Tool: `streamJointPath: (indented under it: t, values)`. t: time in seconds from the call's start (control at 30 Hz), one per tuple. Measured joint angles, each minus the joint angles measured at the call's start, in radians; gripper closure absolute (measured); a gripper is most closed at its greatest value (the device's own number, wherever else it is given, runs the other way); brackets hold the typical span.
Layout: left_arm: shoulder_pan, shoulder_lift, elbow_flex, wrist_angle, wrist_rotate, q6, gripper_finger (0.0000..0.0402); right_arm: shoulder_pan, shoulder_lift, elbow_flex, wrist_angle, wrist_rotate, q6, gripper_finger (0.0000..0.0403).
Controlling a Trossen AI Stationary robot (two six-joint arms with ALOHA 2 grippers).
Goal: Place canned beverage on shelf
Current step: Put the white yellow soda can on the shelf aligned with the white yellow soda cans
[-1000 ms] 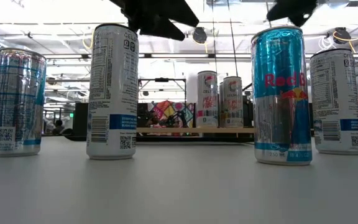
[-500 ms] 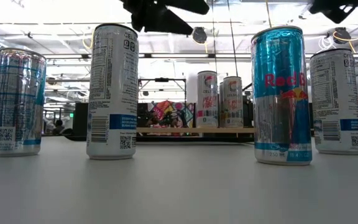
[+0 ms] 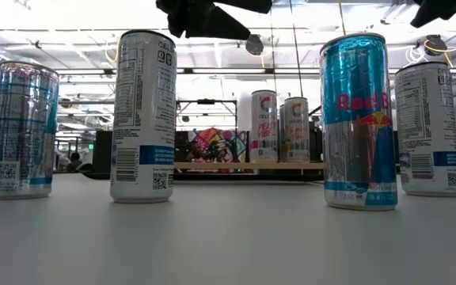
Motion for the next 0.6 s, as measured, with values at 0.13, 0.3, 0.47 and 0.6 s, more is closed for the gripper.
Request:
streamJointPath:
  t: [0.13,0.3,0.47,0.6]
  values:
    - [0.000,0.000,0.000,-0.001,0.000,0.025,0.0034,0.000,0.000,0.013,-0.092,-0.002,0.059,0.0322]
    - [0.000,0.000,0.000,-0.009,0.000,0.023,0.0034,0.000,0.000,0.014,-0.103,-0.003,0.093,0.0282]
    - [0.000,0.000,0.000,-0.009,0.000,0.023,0.0034,0.000,0.000,0.014,-0.103,-0.003,0.093,0.0235]
    - [0.000,0.000,0.000,-0.011,0.000,0.020,0.0034,0.000,0.000,0.014,-0.103,-0.003,0.083,0.0206]
